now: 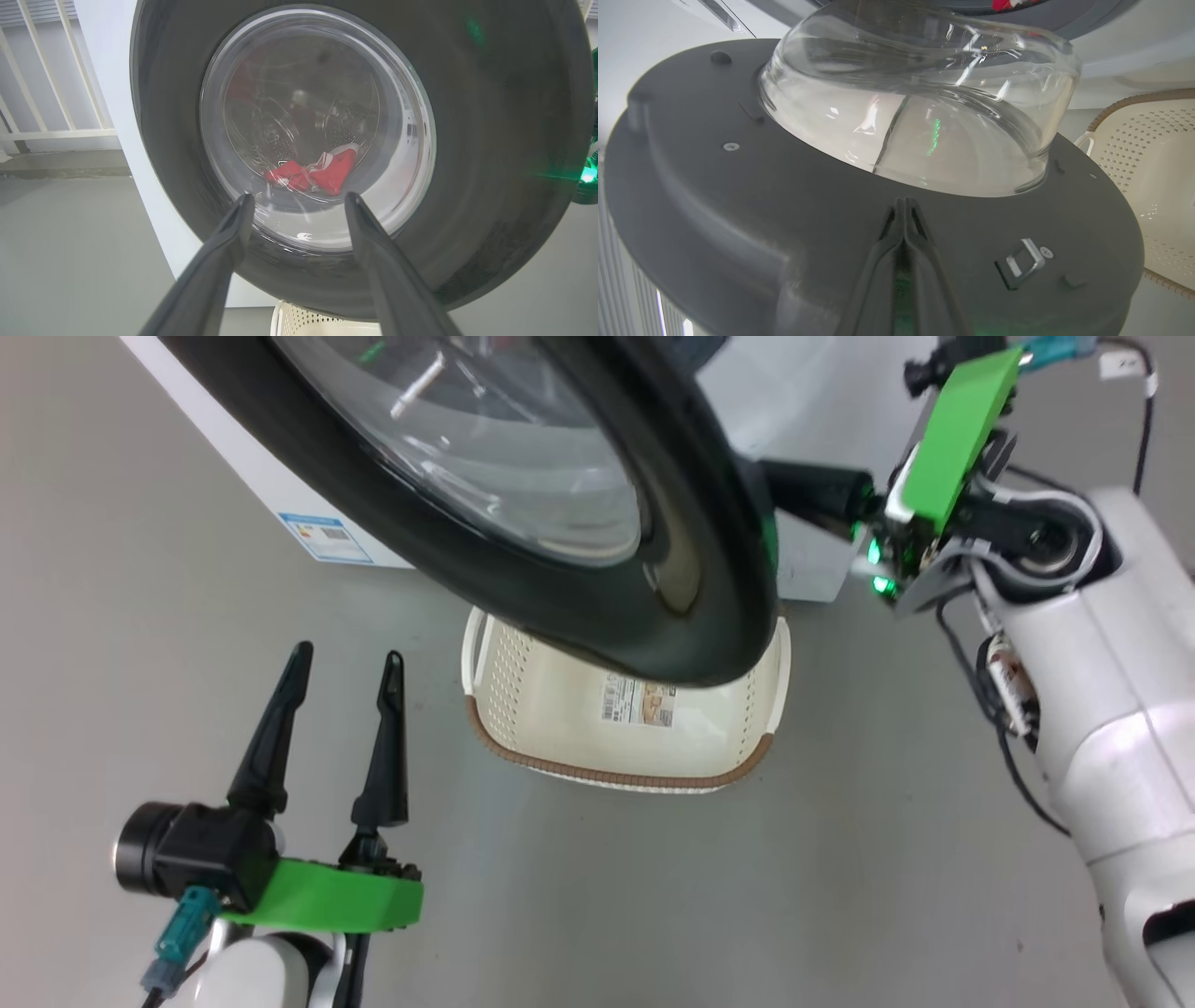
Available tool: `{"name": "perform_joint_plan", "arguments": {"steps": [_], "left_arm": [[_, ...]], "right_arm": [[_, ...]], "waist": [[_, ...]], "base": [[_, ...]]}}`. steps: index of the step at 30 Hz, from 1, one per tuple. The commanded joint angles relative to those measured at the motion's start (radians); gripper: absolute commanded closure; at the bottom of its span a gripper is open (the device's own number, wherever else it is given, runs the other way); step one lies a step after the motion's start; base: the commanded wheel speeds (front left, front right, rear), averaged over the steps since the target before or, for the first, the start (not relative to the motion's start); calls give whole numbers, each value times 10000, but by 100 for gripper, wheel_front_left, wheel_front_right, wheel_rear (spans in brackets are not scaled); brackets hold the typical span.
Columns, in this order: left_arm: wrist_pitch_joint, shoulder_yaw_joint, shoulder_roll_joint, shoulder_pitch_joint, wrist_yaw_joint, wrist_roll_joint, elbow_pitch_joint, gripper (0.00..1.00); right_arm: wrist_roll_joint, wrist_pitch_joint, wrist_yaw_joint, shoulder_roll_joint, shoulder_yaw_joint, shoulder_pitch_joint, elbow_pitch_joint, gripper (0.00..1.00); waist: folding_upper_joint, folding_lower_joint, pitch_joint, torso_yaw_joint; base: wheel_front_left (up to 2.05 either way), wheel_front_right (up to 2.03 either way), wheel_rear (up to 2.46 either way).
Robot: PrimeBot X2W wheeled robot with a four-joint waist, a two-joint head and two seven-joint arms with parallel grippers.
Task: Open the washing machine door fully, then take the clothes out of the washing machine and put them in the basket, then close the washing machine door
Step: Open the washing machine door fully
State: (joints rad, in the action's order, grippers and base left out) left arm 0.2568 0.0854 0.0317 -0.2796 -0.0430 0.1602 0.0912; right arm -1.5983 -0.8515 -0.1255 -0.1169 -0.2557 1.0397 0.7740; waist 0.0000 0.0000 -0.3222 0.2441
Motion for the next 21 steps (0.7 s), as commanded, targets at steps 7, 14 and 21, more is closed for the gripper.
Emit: {"name": "perform_joint_plan", "arguments": {"steps": [7,14,21], "left_arm": [[49,-463,185,620,212,59,-169,0],[49,-502,185,907,282,98,-112,0],[49,-454,185,1029,351,177,62,0]], "right_arm": [[227,-140,-52,406,-415,-1224,-885,100],[162,-126,-52,549,-747,-1909,-1088,100],[-116,-230,-52,629,-1023,-2258,-1179,100]], "waist": [[0,0,836,373],[0,0,1301,813],[0,0,1755,1337]], "base": [[0,0,0],[0,0,0],[0,0,0]]}}
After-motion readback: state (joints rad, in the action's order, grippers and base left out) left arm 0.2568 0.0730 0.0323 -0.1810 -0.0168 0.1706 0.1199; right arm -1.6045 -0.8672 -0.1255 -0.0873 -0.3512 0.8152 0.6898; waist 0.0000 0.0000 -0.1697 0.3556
